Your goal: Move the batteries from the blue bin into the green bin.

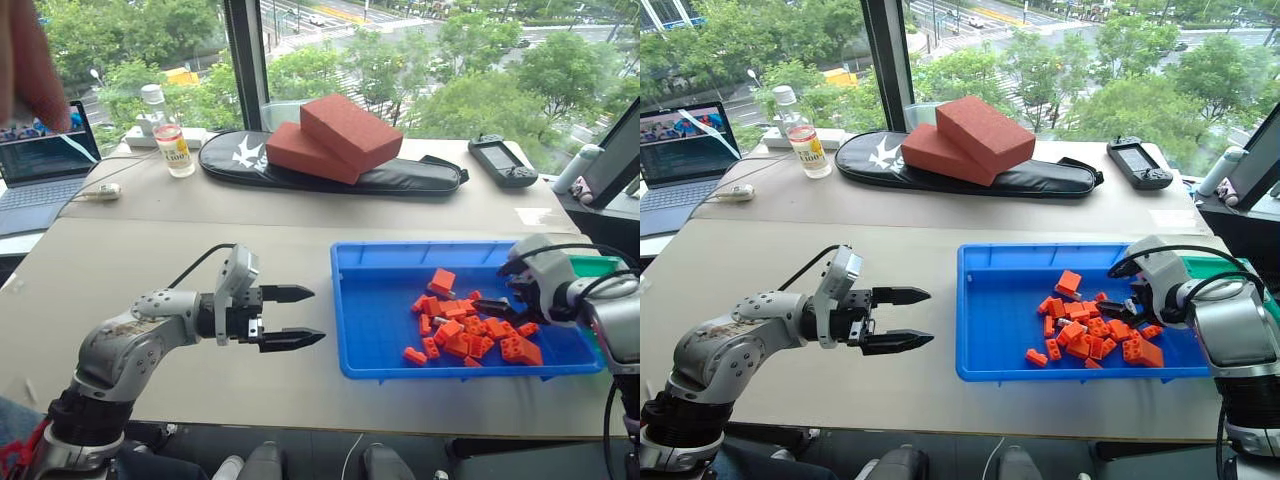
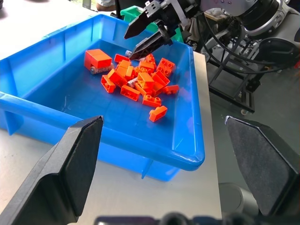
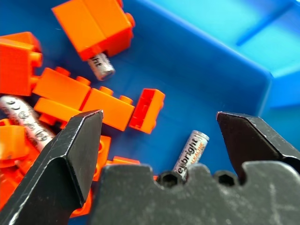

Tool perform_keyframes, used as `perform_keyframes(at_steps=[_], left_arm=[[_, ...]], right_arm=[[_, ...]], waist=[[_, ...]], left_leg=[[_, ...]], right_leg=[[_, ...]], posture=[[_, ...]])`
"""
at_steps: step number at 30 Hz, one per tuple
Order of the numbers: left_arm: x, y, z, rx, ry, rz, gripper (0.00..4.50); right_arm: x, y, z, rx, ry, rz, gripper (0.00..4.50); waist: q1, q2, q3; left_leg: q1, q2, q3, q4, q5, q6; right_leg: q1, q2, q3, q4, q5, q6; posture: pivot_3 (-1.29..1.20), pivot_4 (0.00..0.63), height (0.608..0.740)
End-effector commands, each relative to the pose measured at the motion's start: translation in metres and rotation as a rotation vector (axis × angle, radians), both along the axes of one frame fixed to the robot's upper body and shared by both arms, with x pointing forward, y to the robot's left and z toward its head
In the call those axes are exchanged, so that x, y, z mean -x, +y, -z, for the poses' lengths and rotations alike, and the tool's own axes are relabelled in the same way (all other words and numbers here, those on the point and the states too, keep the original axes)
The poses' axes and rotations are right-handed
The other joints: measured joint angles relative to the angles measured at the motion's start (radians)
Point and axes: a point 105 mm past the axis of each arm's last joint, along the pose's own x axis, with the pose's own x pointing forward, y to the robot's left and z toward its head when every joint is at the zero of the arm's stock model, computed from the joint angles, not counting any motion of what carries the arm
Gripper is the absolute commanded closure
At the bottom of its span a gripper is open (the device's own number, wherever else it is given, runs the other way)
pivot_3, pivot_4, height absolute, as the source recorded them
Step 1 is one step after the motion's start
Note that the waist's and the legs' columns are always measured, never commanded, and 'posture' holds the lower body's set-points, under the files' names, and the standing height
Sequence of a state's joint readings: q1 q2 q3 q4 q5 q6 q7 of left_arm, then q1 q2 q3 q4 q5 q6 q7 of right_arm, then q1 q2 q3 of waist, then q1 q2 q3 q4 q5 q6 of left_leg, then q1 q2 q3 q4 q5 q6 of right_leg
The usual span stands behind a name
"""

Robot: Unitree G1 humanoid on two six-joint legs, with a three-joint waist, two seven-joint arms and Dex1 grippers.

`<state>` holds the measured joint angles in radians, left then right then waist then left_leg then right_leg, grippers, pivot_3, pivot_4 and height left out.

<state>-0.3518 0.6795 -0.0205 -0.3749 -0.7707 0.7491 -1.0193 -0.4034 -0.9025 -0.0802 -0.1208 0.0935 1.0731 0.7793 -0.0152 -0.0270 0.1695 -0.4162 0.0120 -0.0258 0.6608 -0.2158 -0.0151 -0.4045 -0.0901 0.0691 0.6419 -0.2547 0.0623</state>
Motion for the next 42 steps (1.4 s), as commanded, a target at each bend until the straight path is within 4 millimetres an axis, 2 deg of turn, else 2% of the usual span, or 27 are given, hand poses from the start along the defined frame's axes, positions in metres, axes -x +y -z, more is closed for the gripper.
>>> perform_keyframes(at_steps=[1,9,13,22,26,30,31,33,35,38,42], left_arm=[[0.003,0.000,-0.006,0.015,-0.015,0.006,0.00],[0.003,0.000,-0.006,0.017,-0.009,0.006,0.00],[0.002,-0.001,-0.005,0.016,-0.009,0.002,0.00],[0.002,-0.001,-0.005,0.015,-0.007,-0.008,0.00],[0.001,-0.001,-0.004,0.015,-0.005,-0.012,0.00],[-0.001,0.001,-0.003,0.014,-0.005,-0.018,0.00],[-0.001,0.001,-0.003,0.014,-0.005,-0.018,0.00],[-0.001,0.002,-0.003,0.013,-0.005,-0.020,0.00],[-0.001,0.003,-0.003,0.012,-0.005,-0.022,0.00],[0.000,0.003,-0.003,0.014,-0.004,-0.018,0.00],[0.000,0.002,-0.002,0.013,-0.005,-0.012,0.00]], right_arm=[[0.000,-0.017,-0.003,0.023,-0.033,0.095,0.02],[0.002,-0.022,0.012,-0.001,-0.002,0.131,0.02],[0.001,-0.022,0.019,-0.013,0.016,0.135,0.97],[0.001,-0.023,0.023,-0.022,0.026,0.132,4.15],[-0.004,-0.024,0.011,-0.032,-0.022,0.138,4.24],[-0.014,-0.024,-0.048,-0.054,-0.244,0.151,4.24],[-0.014,-0.025,-0.056,-0.048,-0.275,0.155,4.24],[-0.011,-0.027,-0.091,-0.069,-0.384,0.193,4.24],[-0.002,-0.038,-0.115,-0.059,-0.453,0.254,4.24],[0.014,-0.070,-0.125,0.055,-0.464,0.392,4.24],[0.026,-0.096,-0.116,0.140,-0.413,0.479,4.24]], waist=[[0.000,0.000,0.000],[-0.004,0.000,0.000],[-0.003,0.000,0.000],[-0.003,0.000,0.000],[-0.004,0.000,0.000],[-0.006,0.000,0.000],[-0.006,0.000,0.000],[-0.005,0.001,0.000],[-0.004,0.000,0.000],[0.006,0.000,0.000],[0.002,0.000,0.000]], left_leg=[[0.000,0.000,0.000,0.000,0.000,0.000],[0.000,0.000,0.000,0.000,0.000,0.000],[0.000,0.000,0.000,0.000,0.000,0.000],[0.000,0.000,0.000,0.000,0.000,0.000],[0.000,0.000,0.000,0.000,0.000,0.000],[0.000,0.000,0.001,0.000,0.000,0.000],[0.000,0.000,0.001,0.000,0.000,0.000],[0.000,0.000,0.000,0.000,0.000,0.000],[0.000,0.000,0.000,0.000,0.000,0.000],[0.000,0.000,-0.001,0.000,0.000,0.000],[-0.001,0.000,0.000,0.000,0.000,0.000]], right_leg=[[0.000,0.000,0.000,0.000,0.000,0.000],[0.000,0.000,0.000,0.000,0.000,0.000],[0.000,0.000,0.000,0.000,0.000,0.000],[0.001,0.000,0.000,0.000,0.000,0.000],[0.000,0.000,0.000,0.000,0.000,0.000],[0.000,0.000,0.000,0.000,0.000,0.000],[0.000,0.000,0.000,0.000,0.000,0.000],[0.000,0.000,0.000,0.000,0.000,0.000],[0.000,0.000,0.000,0.000,0.000,0.000],[0.001,0.000,-0.001,0.000,0.000,0.000],[0.001,-0.001,-0.001,-0.002,0.000,0.000]], posture=[[0.00,0.150,0.740],[0.00,0.150,0.740],[0.00,0.150,0.740],[0.00,0.150,0.740],[0.00,0.150,0.740],[0.00,0.150,0.740],[0.00,0.150,0.740],[0.00,0.150,0.740],[0.00,0.150,0.740],[0.00,0.150,0.740],[0.00,0.150,0.740]])
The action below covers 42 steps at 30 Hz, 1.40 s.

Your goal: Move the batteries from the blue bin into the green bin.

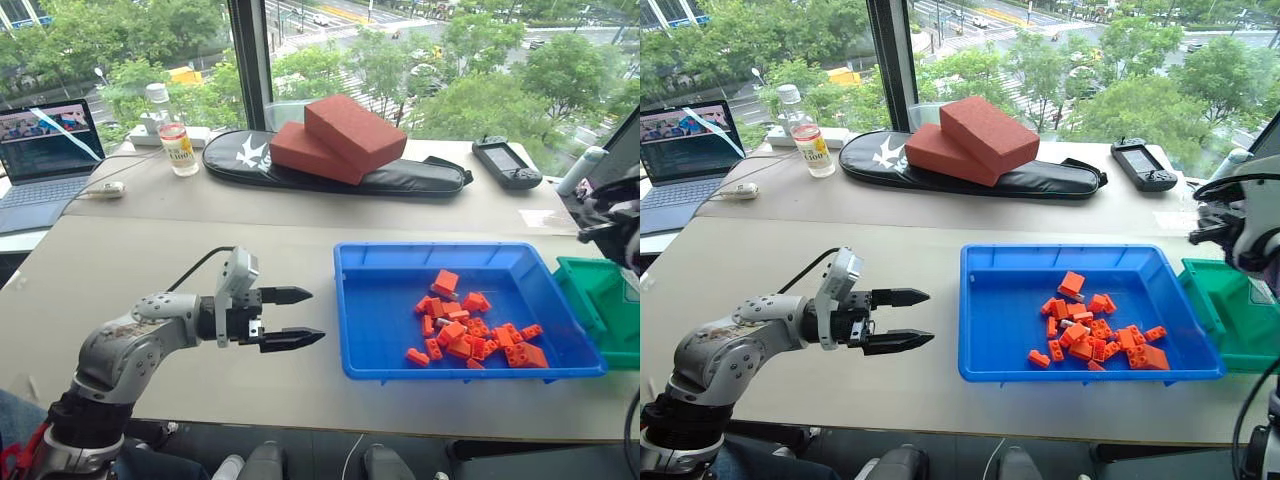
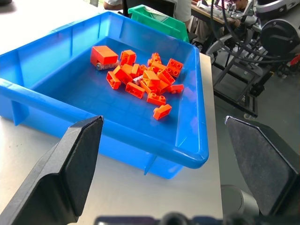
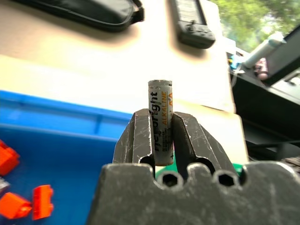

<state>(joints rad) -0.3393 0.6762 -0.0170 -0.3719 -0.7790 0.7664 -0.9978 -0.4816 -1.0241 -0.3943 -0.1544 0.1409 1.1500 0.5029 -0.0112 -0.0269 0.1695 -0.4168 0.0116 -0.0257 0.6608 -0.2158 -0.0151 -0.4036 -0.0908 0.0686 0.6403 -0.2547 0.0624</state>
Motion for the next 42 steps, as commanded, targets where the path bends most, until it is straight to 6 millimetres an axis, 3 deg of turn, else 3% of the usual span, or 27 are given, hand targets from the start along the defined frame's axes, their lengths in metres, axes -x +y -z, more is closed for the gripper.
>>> perform_keyframes(at_steps=[1,5,7,8,12,16,18,20,21,24,26,30,35,42], left_arm=[[0.001,0.000,-0.006,0.011,-0.034,0.013,0.00],[0.000,-0.001,-0.007,0.011,-0.038,0.017,0.00],[-0.001,-0.001,-0.007,0.011,-0.041,0.020,0.00],[-0.001,-0.001,-0.007,0.009,-0.043,0.021,0.00],[-0.002,-0.001,-0.008,0.007,-0.050,0.022,0.00],[-0.002,-0.001,-0.008,0.001,-0.063,0.026,0.00],[-0.002,-0.001,-0.009,0.000,-0.072,0.032,0.00],[-0.001,-0.002,-0.010,-0.015,-0.092,0.046,0.00],[0.000,-0.002,-0.011,-0.020,-0.099,0.056,0.00],[0.001,-0.003,-0.012,-0.024,-0.104,0.074,0.00],[0.001,-0.003,-0.012,-0.026,-0.106,0.080,0.00],[0.000,-0.003,-0.012,-0.027,-0.107,0.086,0.00],[0.001,-0.006,-0.012,-0.024,-0.106,0.095,0.00],[0.002,-0.005,-0.013,-0.029,-0.104,0.093,0.00]], right_arm=[[0.014,-0.025,0.001,0.065,0.031,0.111,4.24],[0.015,-0.033,0.017,0.068,0.075,0.137,4.24],[0.015,-0.034,0.026,0.071,0.103,0.139,3.21],[0.014,-0.034,0.029,0.069,0.111,0.137,3.13],[0.011,-0.033,0.033,0.054,0.107,0.128,1.65],[0.008,-0.029,0.021,0.050,0.053,0.100,0.42],[0.004,-0.017,0.006,0.047,-0.004,0.039,0.42],[-0.002,0.034,-0.012,-0.014,-0.056,-0.204,0.42],[0.003,0.067,-0.010,-0.023,-0.016,-0.376,0.42],[0.031,0.135,0.012,-0.017,0.145,-0.735,0.42],[0.047,0.158,0.023,0.007,0.213,-0.869,0.42],[0.059,0.173,0.045,-0.013,0.321,-0.963,0.42],[0.046,0.162,0.078,0.047,0.421,-0.905,0.42],[0.040,0.157,0.098,0.088,0.482,-0.886,0.42]], waist=[[-0.003,0.000,0.000],[-0.019,0.001,0.000],[-0.025,0.001,-0.001],[-0.027,0.001,0.000],[-0.029,0.001,0.000],[-0.029,0.001,0.000],[-0.029,0.001,0.000],[-0.033,0.002,0.000],[-0.037,0.003,0.000],[-0.031,0.003,0.000],[-0.023,0.002,0.000],[-0.008,0.002,0.000],[-0.006,0.002,0.000],[-0.007,0.002,0.000]], left_leg=[[0.000,0.000,0.000,0.000,0.000,0.000],[0.001,0.001,0.001,0.000,0.000,0.000],[0.001,0.001,0.001,0.000,0.000,0.000],[0.001,0.001,0.001,0.000,0.000,0.000],[0.001,0.001,0.001,0.000,0.000,0.000],[0.001,0.001,0.001,0.000,0.000,0.000],[0.001,0.001,0.001,0.000,0.000,0.000],[0.001,0.001,0.001,0.000,0.000,0.000],[0.001,0.001,0.001,0.000,0.000,0.000],[0.001,0.003,-0.001,-0.001,0.000,0.000],[0.000,0.003,-0.003,-0.001,0.000,0.000],[-0.001,0.000,-0.001,0.000,0.000,0.000],[-0.001,0.001,-0.001,0.000,0.000,0.000],[-0.001,0.001,-0.001,0.000,0.000,0.000]], right_leg=[[0.000,0.000,0.000,0.000,0.000,0.000],[-0.001,0.001,0.001,0.001,0.000,0.000],[-0.001,0.001,0.001,0.001,0.000,0.000],[-0.001,0.001,0.001,0.001,0.000,0.000],[-0.001,0.001,0.001,0.001,0.000,0.000],[-0.001,0.001,0.001,0.001,0.000,0.000],[-0.001,0.001,0.001,0.001,0.000,0.000],[-0.001,0.001,0.001,0.001,0.000,0.000],[-0.001,0.001,0.001,0.001,0.000,0.000],[-0.001,0.004,0.001,0.001,0.000,0.000],[0.000,0.004,0.000,0.001,0.000,0.000],[0.000,0.001,0.000,-0.001,0.000,0.001],[0.000,0.001,0.000,-0.001,0.000,0.001],[-0.001,0.002,0.001,0.000,0.000,0.001]], posture=[[0.00,0.150,0.740],[0.00,0.150,0.740],[0.00,0.150,0.740],[0.00,0.150,0.740],[0.00,0.150,0.740],[0.00,0.150,0.740],[0.00,0.150,0.740],[0.00,0.150,0.740],[0.00,0.150,0.740],[0.00,0.150,0.740],[0.00,0.150,0.740],[0.00,0.150,0.740],[0.00,0.150,0.740],[0.00,0.150,0.740]])
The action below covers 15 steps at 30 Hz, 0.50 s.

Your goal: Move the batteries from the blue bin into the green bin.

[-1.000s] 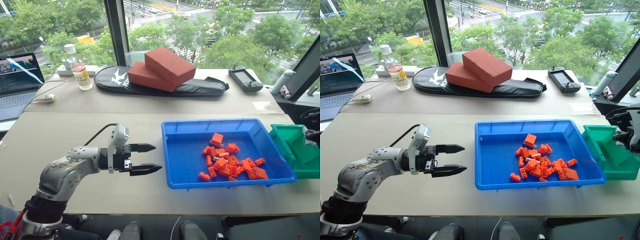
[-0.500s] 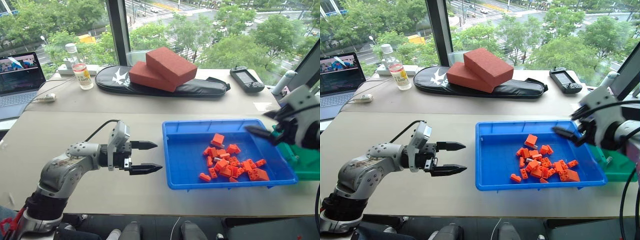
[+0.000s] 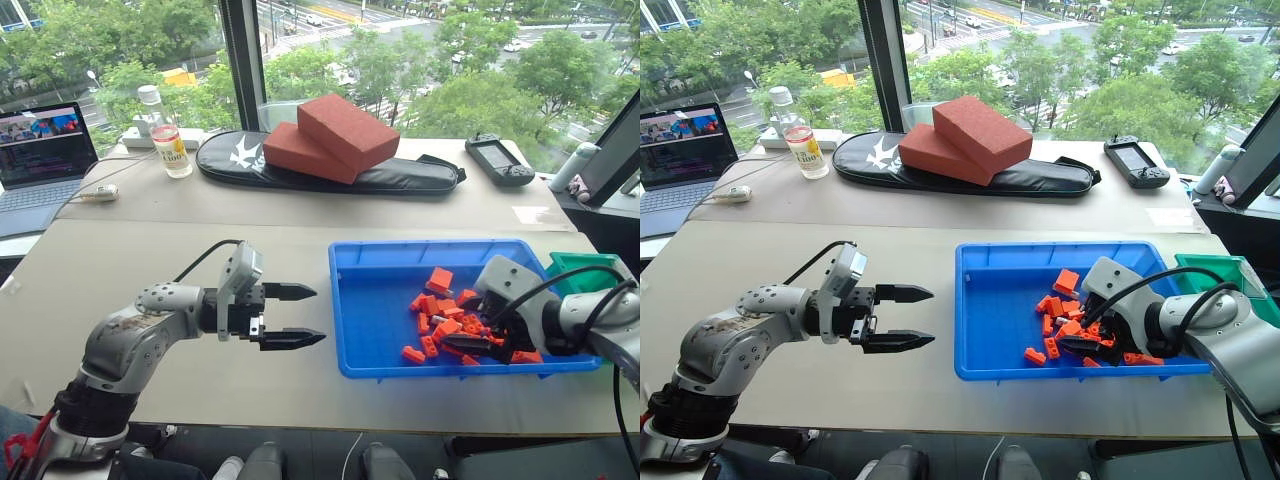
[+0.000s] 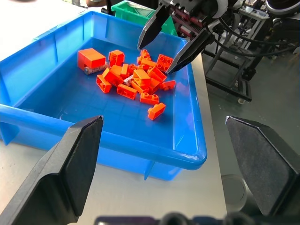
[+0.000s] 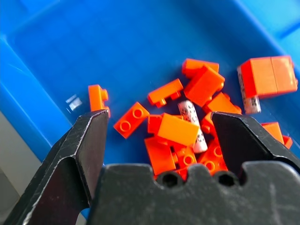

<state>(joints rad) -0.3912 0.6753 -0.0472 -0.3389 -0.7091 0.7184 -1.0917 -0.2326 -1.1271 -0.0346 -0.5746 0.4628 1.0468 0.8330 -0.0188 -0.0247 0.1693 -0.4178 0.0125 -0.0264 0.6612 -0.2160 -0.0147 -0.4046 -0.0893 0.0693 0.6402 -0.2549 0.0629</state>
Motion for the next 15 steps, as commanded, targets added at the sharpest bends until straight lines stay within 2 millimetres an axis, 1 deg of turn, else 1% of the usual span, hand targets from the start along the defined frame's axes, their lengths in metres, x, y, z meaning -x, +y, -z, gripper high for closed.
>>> perform_keyframes(at_steps=[1,6,10,15], left_arm=[[0.004,-0.001,-0.008,0.003,-0.042,0.020,0.00],[0.005,0.000,-0.008,0.000,-0.041,0.012,0.00],[0.007,-0.001,-0.009,0.004,-0.039,0.012,0.00],[0.007,-0.001,-0.009,0.004,-0.039,0.006,0.00]], right_arm=[[-0.005,-0.003,-0.001,0.048,-0.047,-0.008,0.42],[-0.005,0.000,0.005,0.045,-0.033,-0.027,0.42],[-0.011,-0.008,0.014,0.035,0.010,0.045,0.42],[-0.019,-0.007,0.010,-0.002,0.010,0.066,0.42]], waist=[[0.001,0.000,0.000],[0.001,0.000,0.000],[0.001,0.000,0.000],[0.001,0.000,0.000]], left_leg=[[0.000,0.000,0.000,0.000,0.000,0.000],[0.000,0.000,0.000,0.000,0.000,0.000],[0.000,0.000,0.000,0.000,0.000,0.000],[0.000,0.000,0.000,0.000,0.000,0.000]], right_leg=[[0.000,0.000,0.000,0.000,0.000,0.000],[0.000,0.000,0.000,0.000,0.000,0.000],[0.000,0.000,0.000,0.000,0.000,0.000],[0.000,0.000,0.000,0.000,0.000,0.000]], posture=[[0.00,0.150,0.740],[0.00,0.150,0.740],[0.00,0.150,0.740],[0.00,0.150,0.740]])
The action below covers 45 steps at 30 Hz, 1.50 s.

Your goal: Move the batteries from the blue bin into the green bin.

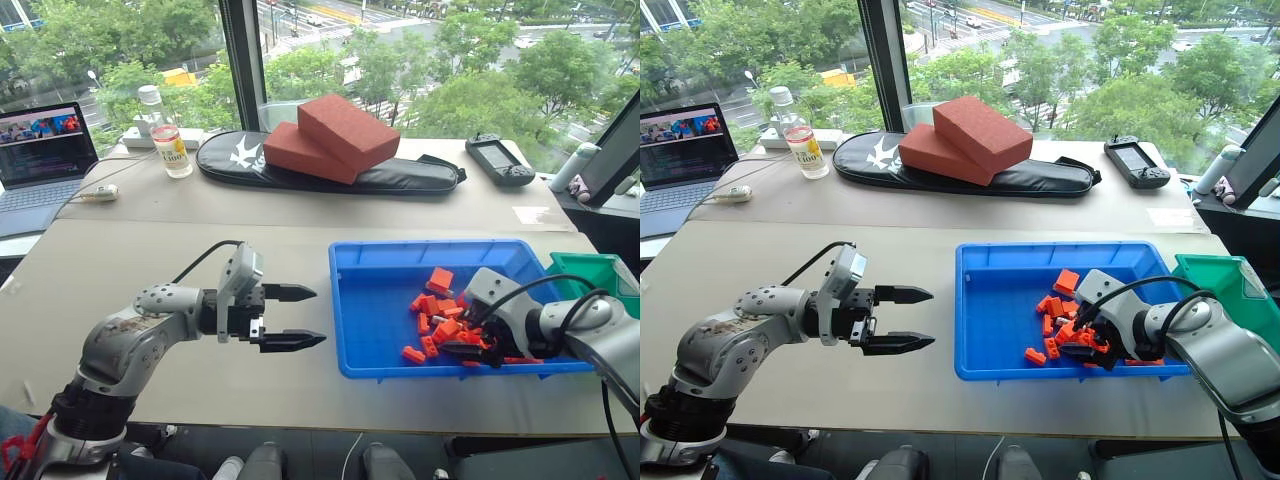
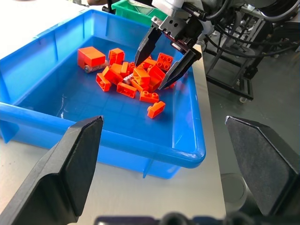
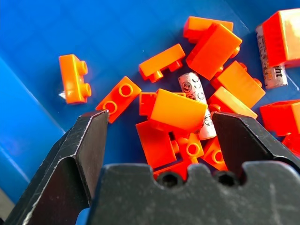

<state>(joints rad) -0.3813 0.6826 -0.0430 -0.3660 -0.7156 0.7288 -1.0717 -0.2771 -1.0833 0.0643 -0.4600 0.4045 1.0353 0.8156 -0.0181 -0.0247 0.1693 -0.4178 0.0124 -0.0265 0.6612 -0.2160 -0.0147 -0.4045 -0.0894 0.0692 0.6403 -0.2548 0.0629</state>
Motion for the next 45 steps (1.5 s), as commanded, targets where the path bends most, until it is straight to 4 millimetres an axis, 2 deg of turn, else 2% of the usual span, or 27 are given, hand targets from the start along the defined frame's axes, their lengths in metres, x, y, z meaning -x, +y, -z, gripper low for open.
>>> perform_keyframes(at_steps=[1,6,9,15,21,24,26,27,30,32,35,36,40,43,45], left_arm=[[0.005,-0.001,-0.009,0.013,-0.032,0.015,0.00],[0.004,-0.001,-0.009,0.012,-0.034,0.011,0.00],[0.004,-0.001,-0.009,0.012,-0.033,0.009,0.00],[0.005,-0.002,-0.010,0.014,-0.032,0.009,0.00],[0.004,-0.003,-0.011,0.012,-0.030,0.006,0.00],[0.004,-0.003,-0.011,0.013,-0.031,0.003,0.00],[0.004,-0.002,-0.012,0.013,-0.031,-0.001,0.00],[0.004,-0.002,-0.012,0.014,-0.031,-0.002,0.00],[0.004,-0.002,-0.012,0.011,-0.031,-0.004,0.00],[0.004,-0.003,-0.012,0.011,-0.031,-0.004,0.00],[0.003,-0.004,-0.013,0.011,-0.033,-0.003,0.00],[0.003,-0.004,-0.013,0.011,-0.033,-0.003,0.00],[0.003,-0.004,-0.014,0.012,-0.033,-0.005,0.00],[0.003,-0.004,-0.013,0.011,-0.033,-0.008,0.00],[0.003,-0.004,-0.013,0.012,-0.032,-0.009,0.00]], right_arm=[[-0.006,0.002,-0.010,-0.001,-0.039,-0.003,0.42],[-0.006,0.002,-0.008,-0.001,-0.032,-0.004,0.42],[-0.005,0.004,-0.007,-0.004,-0.022,-0.011,1.19],[-0.004,0.006,-0.005,-0.005,-0.014,-0.018,3.08],[-0.003,0.010,-0.007,-0.014,-0.020,-0.029,3.09],[-0.003,0.009,-0.020,-0.028,-0.055,-0.032,3.09],[-0.004,0.026,-0.059,-0.116,-0.160,-0.101,3.09],[-0.002,0.032,-0.071,-0.142,-0.196,-0.129,3.09],[-0.002,0.054,-0.083,-0.185,-0.236,-0.199,3.09],[-0.003,0.068,-0.081,-0.194,-0.235,-0.235,3.09],[0.000,0.096,-0.065,-0.206,-0.192,-0.309,3.09],[0.000,0.100,-0.059,-0.199,-0.179,-0.316,3.09],[-0.009,0.100,-0.038,-0.134,-0.152,-0.268,3.09],[-0.016,0.094,-0.032,-0.114,-0.153,-0.226,3.09],[-0.019,0.089,-0.032,-0.106,-0.157,-0.201,2.08]], waist=[[0.000,0.000,0.000],[0.002,0.000,0.000],[0.001,0.000,0.000],[0.001,0.000,0.000],[0.001,0.000,0.000],[0.001,0.000,0.000],[0.000,0.000,0.000],[-0.003,0.000,0.000],[-0.006,0.000,0.000],[-0.004,-0.003,-0.001],[-0.002,-0.003,-0.001],[-0.002,-0.003,-0.001],[0.003,-0.003,-0.001],[0.003,-0.003,-0.001],[0.003,-0.003,-0.001]], left_leg=[[0.000,0.000,0.000,0.000,0.000,0.000],[0.000,0.000,0.000,0.000,0.000,0.000],[0.000,0.000,0.000,0.000,0.000,0.000],[0.000,0.000,0.000,0.000,0.000,0.000],[0.000,0.000,0.000,0.000,0.000,0.000],[0.000,0.000,0.000,0.000,0.000,0.000],[0.000,0.000,0.000,0.000,0.000,0.000],[0.000,0.000,0.000,0.000,0.000,0.000],[0.000,0.001,0.000,0.000,0.000,0.000],[0.001,0.002,-0.001,0.000,0.000,0.000],[0.001,0.001,-0.001,0.000,0.000,0.000],[0.001,0.001,-0.001,0.000,0.000,0.000],[0.000,0.000,-0.001,0.000,0.000,0.000],[0.000,0.000,-0.001,0.000,0.000,0.000],[0.000,0.000,-0.001,0.000,0.000,0.000]], right_leg=[[0.000,0.000,0.000,0.000,0.000,0.000],[0.000,0.000,0.000,0.000,0.000,0.000],[0.000,0.000,0.000,0.000,0.000,0.000],[0.000,0.000,0.000,0.000,0.000,0.000],[0.000,0.000,0.000,0.000,0.000,0.000],[0.000,0.000,0.000,0.000,0.000,0.000],[0.000,0.000,0.000,0.000,0.000,0.000],[0.000,0.000,0.000,0.000,0.000,0.000],[0.000,0.001,0.000,0.001,0.000,0.000],[0.001,0.002,-0.001,0.001,0.000,0.000],[0.000,0.001,0.000,0.000,0.000,0.000],[0.000,0.001,0.000,0.001,0.000,0.000],[-0.001,0.000,0.000,0.001,0.000,0.000],[0.000,0.000,0.000,0.001,0.000,0.000],[-0.001,0.000,0.000,0.001,0.000,0.000]], posture=[[0.00,0.150,0.740],[0.00,0.150,0.740],[0.00,0.150,0.740],[0.00,0.150,0.740],[0.00,0.150,0.740],[0.00,0.150,0.740],[0.00,0.150,0.740],[0.00,0.150,0.740],[0.00,0.150,0.740],[0.00,0.150,0.740],[0.00,0.150,0.740],[0.00,0.150,0.740],[0.00,0.150,0.740],[0.00,0.150,0.740],[0.00,0.150,0.740]])
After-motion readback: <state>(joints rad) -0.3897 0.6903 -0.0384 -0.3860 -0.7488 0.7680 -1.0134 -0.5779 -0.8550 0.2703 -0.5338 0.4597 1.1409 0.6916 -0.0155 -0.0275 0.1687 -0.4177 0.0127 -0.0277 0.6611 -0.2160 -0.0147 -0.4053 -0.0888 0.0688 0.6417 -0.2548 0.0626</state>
